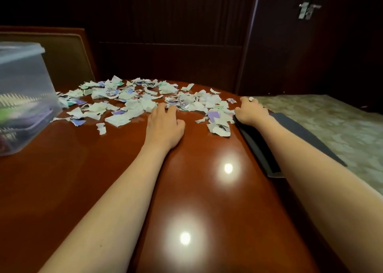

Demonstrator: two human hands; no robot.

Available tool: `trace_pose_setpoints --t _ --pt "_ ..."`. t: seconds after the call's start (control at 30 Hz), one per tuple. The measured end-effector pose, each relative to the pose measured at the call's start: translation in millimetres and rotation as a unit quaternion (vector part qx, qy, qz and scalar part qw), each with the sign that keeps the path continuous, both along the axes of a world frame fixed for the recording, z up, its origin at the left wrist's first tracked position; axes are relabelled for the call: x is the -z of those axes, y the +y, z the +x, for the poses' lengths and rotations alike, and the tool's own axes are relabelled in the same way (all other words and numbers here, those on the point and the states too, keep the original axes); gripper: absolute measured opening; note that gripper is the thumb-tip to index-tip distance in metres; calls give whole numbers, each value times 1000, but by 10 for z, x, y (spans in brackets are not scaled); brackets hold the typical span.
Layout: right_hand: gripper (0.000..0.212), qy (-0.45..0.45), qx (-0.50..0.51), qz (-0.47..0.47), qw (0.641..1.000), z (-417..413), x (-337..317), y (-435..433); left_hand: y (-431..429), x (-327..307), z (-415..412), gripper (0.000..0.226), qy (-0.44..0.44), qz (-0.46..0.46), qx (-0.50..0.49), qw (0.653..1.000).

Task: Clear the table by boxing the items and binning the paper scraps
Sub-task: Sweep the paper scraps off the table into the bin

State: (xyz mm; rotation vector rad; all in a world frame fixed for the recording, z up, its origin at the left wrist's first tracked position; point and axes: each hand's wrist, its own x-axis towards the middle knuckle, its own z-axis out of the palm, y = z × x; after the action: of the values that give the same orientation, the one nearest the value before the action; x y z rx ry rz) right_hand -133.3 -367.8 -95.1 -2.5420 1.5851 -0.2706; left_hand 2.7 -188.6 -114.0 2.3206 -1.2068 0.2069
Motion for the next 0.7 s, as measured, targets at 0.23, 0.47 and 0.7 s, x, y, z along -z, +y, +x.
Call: trace_pose_setpoints --t 0.23,0.47,0.7 --pt "60 89 -21 90 992 367 11 -54 -47 23 57 43 5 -2 -11 1000" --pt "40 85 -202 65 973 694 9 604 4 11 64 44 -32 -11 -56 998" --pt "42 -185 -238 99 948 678 109 1076 248 -36 381 57 19 83 -213 973"
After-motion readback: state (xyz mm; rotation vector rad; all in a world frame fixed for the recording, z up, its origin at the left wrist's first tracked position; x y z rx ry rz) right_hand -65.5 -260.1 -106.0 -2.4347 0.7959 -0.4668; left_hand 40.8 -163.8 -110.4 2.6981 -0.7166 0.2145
